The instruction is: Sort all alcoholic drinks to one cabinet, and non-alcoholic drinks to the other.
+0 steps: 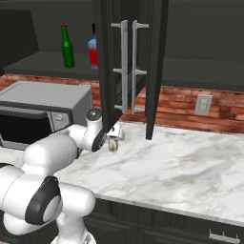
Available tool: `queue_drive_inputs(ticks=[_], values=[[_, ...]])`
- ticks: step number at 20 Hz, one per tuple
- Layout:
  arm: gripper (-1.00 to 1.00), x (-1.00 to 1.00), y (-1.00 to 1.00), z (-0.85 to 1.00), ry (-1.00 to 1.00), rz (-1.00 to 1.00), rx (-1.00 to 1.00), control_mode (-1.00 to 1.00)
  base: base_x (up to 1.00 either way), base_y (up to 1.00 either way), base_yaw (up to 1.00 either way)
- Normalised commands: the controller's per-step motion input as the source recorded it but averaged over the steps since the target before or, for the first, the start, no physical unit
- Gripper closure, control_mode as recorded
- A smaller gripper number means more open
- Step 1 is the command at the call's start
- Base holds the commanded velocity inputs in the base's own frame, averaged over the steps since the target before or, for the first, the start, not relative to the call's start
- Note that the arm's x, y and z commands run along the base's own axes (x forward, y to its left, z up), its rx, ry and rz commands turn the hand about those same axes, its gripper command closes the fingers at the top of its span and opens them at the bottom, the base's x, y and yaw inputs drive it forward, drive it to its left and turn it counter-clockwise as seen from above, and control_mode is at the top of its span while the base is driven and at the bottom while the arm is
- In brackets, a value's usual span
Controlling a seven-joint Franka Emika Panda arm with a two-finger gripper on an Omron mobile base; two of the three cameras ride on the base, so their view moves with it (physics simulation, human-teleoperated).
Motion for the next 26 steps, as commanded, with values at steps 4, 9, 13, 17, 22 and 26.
queue_drive_inputs(ticks=[4,9,13,17,22,26], values=[[-1.00,0.13,0.00,-0.08,0.01,0.00,0.00,-1.00,0.00,0.00,0.00],[-1.00,0.14,0.00,-0.10,0.02,0.00,0.00,-1.00,0.00,0.00,0.00],[-1.00,0.14,0.00,-0.13,0.03,0.00,0.00,-1.00,0.00,0.00,0.00],[-1.00,0.13,0.00,-0.11,0.04,0.00,0.00,-1.00,0.00,0.00,0.00],[-1.00,0.13,-0.01,-0.10,0.03,0.00,0.00,-1.00,0.00,0.00,0.00],[-1.00,0.12,-0.03,-0.09,0.02,0.00,0.01,-1.00,0.00,0.00,0.00]])
